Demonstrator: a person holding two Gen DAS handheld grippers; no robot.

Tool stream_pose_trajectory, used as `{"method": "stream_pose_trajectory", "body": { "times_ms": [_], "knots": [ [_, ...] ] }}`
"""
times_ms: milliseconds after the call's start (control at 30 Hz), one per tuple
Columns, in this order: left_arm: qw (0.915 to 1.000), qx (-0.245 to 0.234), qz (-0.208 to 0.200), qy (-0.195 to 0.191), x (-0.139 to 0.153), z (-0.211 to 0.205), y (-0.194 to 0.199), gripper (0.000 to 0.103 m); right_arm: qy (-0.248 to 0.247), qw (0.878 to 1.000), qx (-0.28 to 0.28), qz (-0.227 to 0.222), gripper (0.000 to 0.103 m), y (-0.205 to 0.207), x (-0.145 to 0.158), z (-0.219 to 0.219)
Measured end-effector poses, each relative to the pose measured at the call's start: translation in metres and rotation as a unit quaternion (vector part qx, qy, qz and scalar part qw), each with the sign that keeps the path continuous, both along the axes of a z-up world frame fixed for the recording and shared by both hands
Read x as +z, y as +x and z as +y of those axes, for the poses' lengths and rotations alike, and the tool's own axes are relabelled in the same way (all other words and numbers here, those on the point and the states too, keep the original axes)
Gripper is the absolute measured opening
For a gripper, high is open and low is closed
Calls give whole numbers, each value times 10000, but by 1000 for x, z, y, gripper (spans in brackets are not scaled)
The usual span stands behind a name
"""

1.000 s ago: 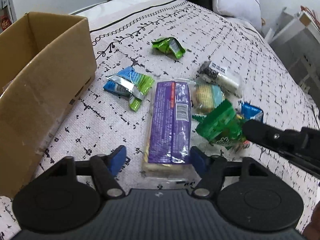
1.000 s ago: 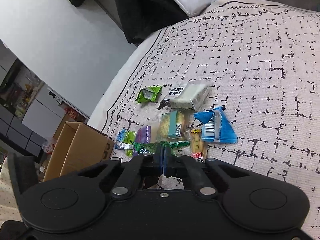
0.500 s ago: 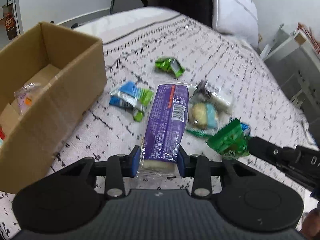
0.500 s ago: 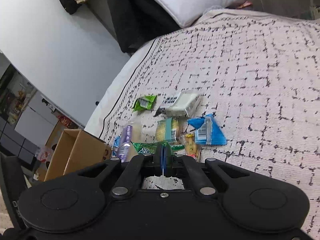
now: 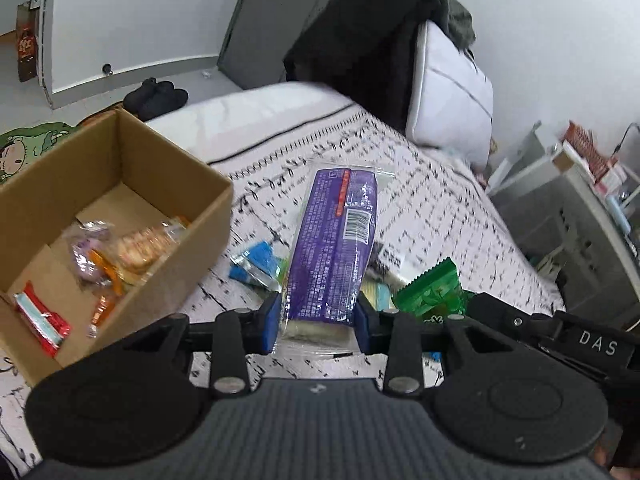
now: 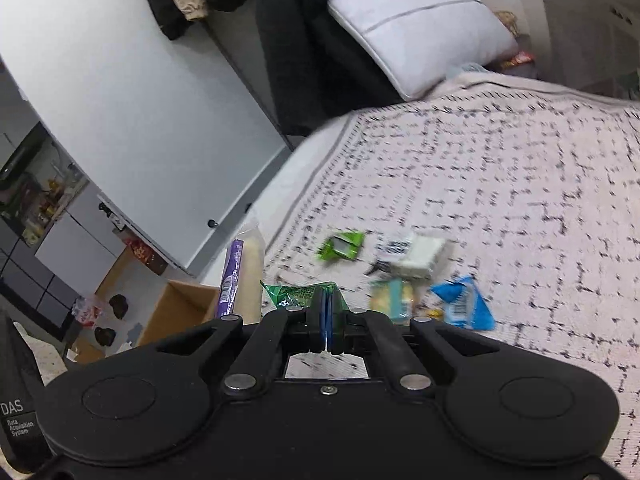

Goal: Organize snacks
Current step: 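Carry the wafer bar and green bag over the box and open both tools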

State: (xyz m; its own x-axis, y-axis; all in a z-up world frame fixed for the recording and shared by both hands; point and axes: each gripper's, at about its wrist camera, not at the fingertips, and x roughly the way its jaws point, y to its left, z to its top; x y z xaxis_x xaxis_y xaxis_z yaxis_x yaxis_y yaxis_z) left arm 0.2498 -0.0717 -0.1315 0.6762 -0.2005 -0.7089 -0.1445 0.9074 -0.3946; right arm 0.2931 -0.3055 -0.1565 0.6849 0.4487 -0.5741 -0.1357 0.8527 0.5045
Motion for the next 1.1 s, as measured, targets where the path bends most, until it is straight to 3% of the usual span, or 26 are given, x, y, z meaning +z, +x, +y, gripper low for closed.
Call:
{"method": "stream_pose_trajectory", "body": {
  "times_ms": [467,833,1100],
  "knots": [
    [9982,367,-286,-375,30,64,-18,36,58,9995,264,-161,0,5,26,57],
    [9947,868,-210,-501,33,111,-24,36,29,9986,503,-183,0,14,33,107],
    [9925,1090,57,-555,20,135,-22,36,-11,9980,625,-101,0,21,28,142]
  ]
}}
